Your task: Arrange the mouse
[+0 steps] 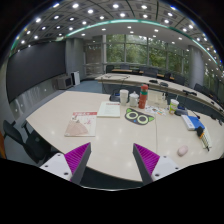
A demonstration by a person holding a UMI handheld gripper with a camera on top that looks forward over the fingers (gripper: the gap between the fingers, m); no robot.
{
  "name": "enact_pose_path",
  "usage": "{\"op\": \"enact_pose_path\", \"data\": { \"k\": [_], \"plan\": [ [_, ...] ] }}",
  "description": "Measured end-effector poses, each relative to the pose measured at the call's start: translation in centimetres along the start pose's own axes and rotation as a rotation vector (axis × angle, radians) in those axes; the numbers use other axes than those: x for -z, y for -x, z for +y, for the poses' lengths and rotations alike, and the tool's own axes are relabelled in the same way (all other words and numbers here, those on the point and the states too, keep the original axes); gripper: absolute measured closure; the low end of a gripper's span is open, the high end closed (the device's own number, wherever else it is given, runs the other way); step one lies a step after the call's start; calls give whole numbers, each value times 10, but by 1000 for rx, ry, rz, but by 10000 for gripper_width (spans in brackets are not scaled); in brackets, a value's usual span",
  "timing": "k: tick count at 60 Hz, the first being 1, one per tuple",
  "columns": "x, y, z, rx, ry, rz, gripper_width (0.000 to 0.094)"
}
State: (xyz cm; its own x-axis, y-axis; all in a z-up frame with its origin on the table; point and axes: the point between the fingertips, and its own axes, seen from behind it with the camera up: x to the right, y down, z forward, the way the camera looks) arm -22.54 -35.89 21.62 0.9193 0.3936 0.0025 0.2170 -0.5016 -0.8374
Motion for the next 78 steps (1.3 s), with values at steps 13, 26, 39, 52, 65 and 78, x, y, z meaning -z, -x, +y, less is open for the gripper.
{"op": "enact_pose_path", "data": {
  "k": [13,26,39,52,65,78],
  "plan": [
    [1,-75,62,-42,57,103,76],
    [-1,-204,144,-136,130,290,74],
    [-46,-323,162,-154,101,393,83],
    [-126,-399,158,-219,85,401,85],
    [-170,-430,159,-273,106,375,86],
    [-196,-439,144,-270,115,342,135]
  ]
}}
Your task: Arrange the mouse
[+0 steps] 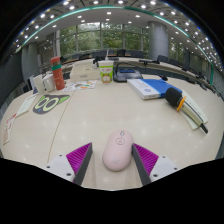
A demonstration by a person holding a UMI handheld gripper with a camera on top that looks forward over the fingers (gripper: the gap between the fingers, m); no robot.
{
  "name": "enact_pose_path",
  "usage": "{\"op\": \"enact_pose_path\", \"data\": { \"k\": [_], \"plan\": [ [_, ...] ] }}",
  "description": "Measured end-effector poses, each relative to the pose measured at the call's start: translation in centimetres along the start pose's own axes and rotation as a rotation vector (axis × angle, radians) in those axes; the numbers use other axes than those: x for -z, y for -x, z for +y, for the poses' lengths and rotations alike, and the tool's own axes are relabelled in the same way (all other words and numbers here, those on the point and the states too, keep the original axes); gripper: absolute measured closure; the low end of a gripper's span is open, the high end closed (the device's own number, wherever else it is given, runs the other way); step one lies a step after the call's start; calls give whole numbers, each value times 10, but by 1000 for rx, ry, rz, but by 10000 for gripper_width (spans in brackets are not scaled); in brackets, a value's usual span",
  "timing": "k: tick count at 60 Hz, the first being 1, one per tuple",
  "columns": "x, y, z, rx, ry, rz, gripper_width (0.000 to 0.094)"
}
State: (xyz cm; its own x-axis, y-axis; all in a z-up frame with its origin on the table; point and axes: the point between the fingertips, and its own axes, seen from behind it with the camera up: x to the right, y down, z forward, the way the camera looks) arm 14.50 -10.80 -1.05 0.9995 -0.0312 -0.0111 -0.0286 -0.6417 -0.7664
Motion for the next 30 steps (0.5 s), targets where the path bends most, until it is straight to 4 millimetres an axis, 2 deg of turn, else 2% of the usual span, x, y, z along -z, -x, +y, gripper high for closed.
{"op": "enact_pose_path", "data": {
  "k": [11,23,30],
  "plan": [
    [-17,-5,-11,11,0,48,450],
    [-15,-9,-13,34,30,129,590],
    [-10,-7,-22,-15,33,173,613]
  ]
}}
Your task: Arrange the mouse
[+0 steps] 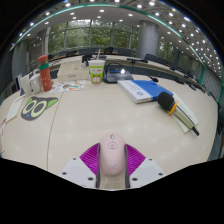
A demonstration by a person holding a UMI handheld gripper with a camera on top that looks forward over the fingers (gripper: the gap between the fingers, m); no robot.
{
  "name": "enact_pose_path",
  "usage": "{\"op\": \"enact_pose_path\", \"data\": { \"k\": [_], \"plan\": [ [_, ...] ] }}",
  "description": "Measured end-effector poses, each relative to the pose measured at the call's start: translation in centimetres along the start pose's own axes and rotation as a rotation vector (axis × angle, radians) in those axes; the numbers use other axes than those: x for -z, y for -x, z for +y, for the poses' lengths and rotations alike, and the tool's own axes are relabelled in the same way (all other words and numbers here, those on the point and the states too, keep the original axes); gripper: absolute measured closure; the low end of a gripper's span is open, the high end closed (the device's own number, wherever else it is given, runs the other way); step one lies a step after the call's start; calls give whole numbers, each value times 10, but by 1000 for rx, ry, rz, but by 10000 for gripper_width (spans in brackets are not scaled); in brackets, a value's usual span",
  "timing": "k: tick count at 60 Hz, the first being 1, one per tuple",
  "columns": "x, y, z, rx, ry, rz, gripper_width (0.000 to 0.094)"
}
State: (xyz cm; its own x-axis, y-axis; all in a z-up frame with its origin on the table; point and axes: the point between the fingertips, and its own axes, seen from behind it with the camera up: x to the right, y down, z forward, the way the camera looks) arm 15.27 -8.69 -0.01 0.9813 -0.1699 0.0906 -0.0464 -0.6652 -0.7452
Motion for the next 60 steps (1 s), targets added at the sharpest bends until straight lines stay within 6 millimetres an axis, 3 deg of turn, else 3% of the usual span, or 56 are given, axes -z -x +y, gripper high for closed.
{"op": "enact_pose_path", "data": {
  "k": [5,10,18,25,30,33,38,42,52,60],
  "plan": [
    [17,2,-32,-12,-42,58,612],
    [39,24,-85,-37,-121,76,613],
    [58,94,-168,-19,-230,37,613],
    [46,180,-208,-8,-261,-48,614],
    [27,244,-211,8,-250,-110,614],
    [10,278,-200,23,-224,-136,616],
    [-20,324,-181,32,-164,-173,615],
    [-47,350,-159,33,-122,-180,615],
    [-85,377,-126,43,-64,-171,600],
    [-94,384,-115,43,-44,-190,459]
  ]
}}
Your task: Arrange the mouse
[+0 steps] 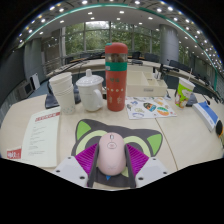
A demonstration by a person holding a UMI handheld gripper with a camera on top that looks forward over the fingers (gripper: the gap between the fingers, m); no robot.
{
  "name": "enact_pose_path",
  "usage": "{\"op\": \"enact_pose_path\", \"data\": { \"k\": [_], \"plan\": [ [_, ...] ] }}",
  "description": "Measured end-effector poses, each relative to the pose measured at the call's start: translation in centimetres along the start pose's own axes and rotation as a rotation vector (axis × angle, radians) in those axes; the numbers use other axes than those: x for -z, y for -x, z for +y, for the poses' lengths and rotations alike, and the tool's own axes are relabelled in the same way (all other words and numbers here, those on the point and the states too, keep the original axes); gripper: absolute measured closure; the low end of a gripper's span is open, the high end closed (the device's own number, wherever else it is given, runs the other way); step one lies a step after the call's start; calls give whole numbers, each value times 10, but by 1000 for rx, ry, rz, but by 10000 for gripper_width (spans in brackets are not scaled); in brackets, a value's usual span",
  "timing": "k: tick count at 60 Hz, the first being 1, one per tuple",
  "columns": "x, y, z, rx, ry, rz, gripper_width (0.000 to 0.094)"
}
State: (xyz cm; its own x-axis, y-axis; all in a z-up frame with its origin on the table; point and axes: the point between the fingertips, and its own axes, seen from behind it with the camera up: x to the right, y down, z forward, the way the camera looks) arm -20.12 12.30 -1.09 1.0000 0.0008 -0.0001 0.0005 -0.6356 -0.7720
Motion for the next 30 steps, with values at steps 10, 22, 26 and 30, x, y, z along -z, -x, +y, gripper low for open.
{"op": "enact_pose_path", "data": {
  "k": [10,22,26,30],
  "plan": [
    [35,-5,-10,9,-11,4,97],
    [141,1,-21,3,-49,-1,82],
    [184,6,-20,10,-69,-16,82],
    [222,11,-15,17,-90,-21,83]
  ]
}}
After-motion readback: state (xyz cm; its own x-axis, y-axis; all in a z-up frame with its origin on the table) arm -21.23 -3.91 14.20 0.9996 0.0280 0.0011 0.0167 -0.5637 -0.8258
